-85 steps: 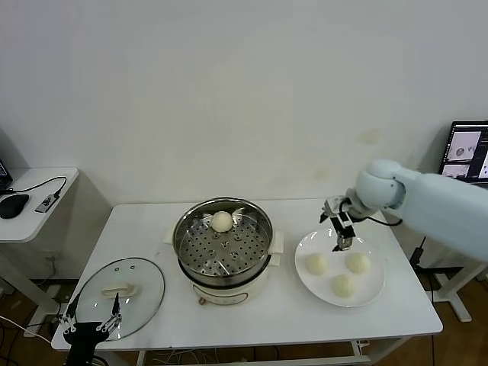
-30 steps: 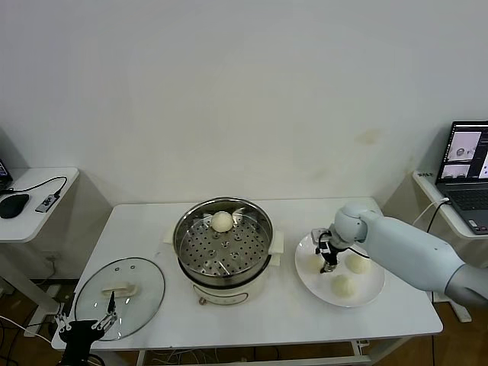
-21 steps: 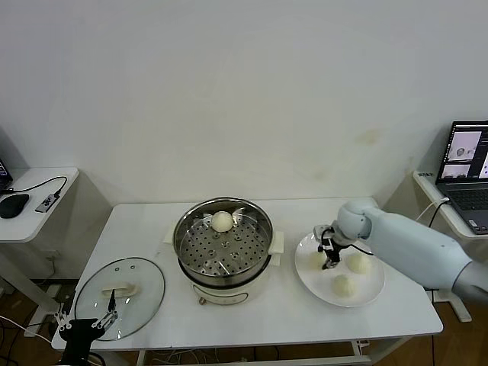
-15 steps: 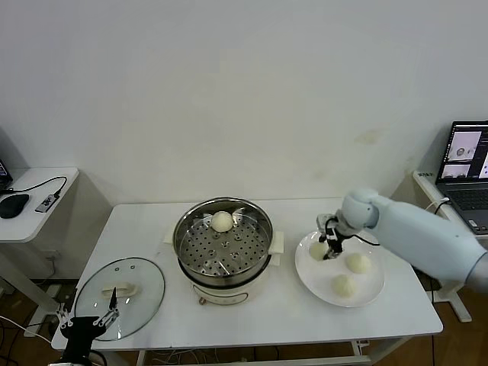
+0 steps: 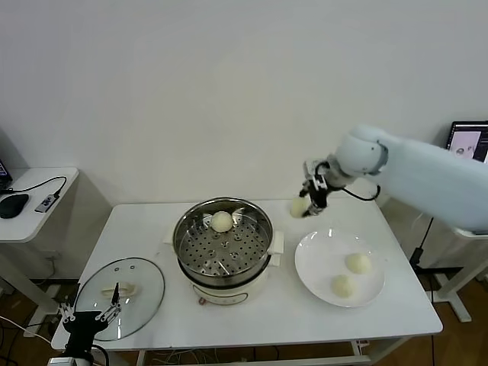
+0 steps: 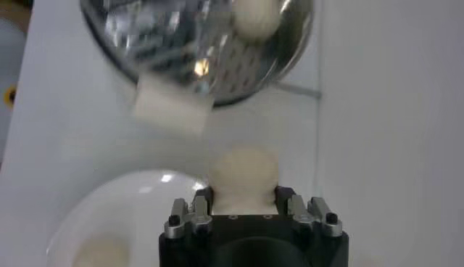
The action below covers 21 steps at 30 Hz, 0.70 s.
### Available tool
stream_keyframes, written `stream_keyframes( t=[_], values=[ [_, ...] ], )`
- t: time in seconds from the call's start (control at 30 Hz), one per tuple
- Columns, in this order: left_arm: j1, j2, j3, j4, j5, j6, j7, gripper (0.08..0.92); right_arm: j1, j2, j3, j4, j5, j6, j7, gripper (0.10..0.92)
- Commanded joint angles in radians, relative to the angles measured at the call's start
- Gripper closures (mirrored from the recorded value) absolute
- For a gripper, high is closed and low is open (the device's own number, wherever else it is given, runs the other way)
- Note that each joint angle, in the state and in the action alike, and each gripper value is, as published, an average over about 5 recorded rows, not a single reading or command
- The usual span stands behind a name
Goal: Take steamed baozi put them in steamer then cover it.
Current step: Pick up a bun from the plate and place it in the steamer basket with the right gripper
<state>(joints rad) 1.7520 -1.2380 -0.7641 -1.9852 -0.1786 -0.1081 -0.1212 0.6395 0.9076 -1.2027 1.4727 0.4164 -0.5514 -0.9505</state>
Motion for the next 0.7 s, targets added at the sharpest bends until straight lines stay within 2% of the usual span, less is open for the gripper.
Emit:
stream_keyframes(
  t=[0.03, 0.3, 0.7],
  values=[
    [-0.001, 0.001, 0.001, 0.002, 0.001, 0.000, -0.001, 0.177, 0.116, 0.173, -0.060, 0.011, 0.178, -0.103, 0.052, 0.491],
    [-0.003, -0.015, 0.000, 0.001, 0.001, -0.001, -0.001, 0.177, -0.023, 0.362, -0.042, -0.099, 0.194, -0.168, 0.113, 0.483],
    [-0.008, -0.039, -0.001, 0.002, 0.003, -0.001, -0.002, 0.177, -0.164, 0.536, -0.022, -0.259, 0.151, -0.176, 0.160, 0.482]
  ],
)
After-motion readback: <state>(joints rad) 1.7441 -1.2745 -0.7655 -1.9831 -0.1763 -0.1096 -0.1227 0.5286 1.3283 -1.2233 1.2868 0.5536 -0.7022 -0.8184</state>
